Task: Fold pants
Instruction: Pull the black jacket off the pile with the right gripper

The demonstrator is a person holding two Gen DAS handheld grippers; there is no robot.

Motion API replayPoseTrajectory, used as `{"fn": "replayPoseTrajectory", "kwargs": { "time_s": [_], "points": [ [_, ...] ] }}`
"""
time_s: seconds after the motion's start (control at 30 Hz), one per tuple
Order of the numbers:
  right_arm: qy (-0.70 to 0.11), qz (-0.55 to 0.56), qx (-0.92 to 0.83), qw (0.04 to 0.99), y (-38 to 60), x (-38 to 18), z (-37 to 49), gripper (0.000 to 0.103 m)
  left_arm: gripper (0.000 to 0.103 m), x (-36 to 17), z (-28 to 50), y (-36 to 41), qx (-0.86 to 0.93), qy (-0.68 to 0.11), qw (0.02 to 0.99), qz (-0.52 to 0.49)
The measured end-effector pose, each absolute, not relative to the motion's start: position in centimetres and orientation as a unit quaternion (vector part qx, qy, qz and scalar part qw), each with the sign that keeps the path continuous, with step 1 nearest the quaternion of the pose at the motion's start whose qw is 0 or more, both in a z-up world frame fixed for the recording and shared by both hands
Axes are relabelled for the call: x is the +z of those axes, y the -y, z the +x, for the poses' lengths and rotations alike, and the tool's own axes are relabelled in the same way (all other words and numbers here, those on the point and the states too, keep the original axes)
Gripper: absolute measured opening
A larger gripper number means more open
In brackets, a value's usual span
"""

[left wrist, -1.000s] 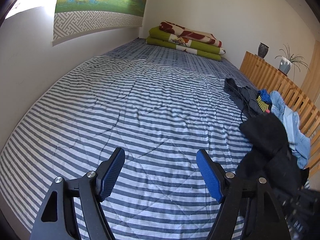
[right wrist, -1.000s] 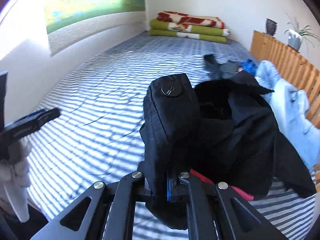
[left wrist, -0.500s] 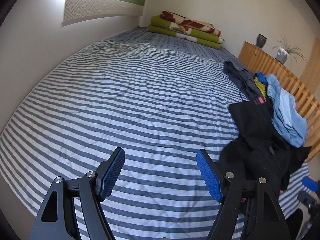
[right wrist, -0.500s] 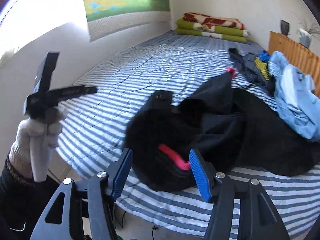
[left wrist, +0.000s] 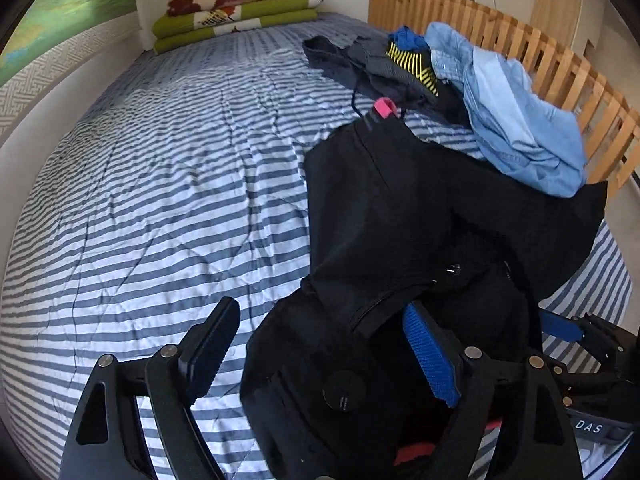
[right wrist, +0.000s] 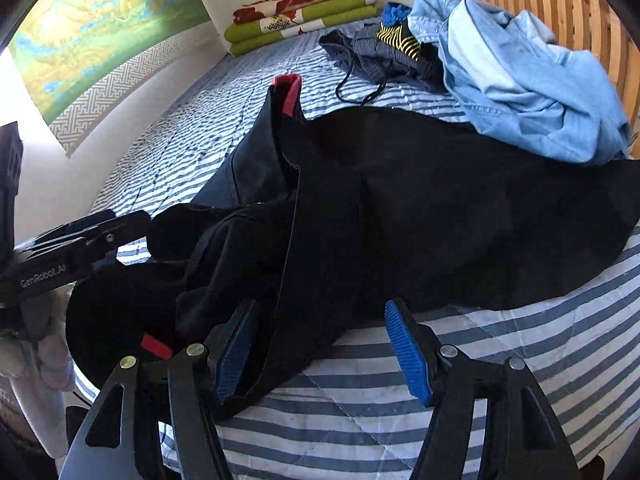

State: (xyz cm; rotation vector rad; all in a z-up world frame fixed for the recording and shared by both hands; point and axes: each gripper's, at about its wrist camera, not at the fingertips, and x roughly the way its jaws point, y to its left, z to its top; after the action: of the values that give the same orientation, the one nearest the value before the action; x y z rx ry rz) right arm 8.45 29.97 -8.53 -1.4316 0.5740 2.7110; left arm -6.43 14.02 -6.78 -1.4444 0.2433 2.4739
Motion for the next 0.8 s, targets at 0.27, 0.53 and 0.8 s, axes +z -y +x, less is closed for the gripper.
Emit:
{"fn": "replayPoseTrajectory", "kwargs": {
  "time_s": [0.27, 0.53, 0.8],
  "points": [
    [-0.193, -0.445, 0.875, 0.010, -32.3, -7.8, 9.5, 0.002, 0.014, -6.8, -7.2, -9.7, 0.862, -0.005, 0.106, -0.497],
    [-0.191, -0.376, 0.907, 0.010, -32.5, -1.2, 11.3, 0.001, 0.000, -1.3, -2.1, -1.1, 0.901, 0.061, 0.066, -0.423],
    [-0.128, -0.317, 0.937, -0.064, -25.9, 7.8, 9.5, 0.001, 0.000, -0.1, 0.6, 6.5, 0.906, 0.089, 0.048, -0.411]
  ]
}}
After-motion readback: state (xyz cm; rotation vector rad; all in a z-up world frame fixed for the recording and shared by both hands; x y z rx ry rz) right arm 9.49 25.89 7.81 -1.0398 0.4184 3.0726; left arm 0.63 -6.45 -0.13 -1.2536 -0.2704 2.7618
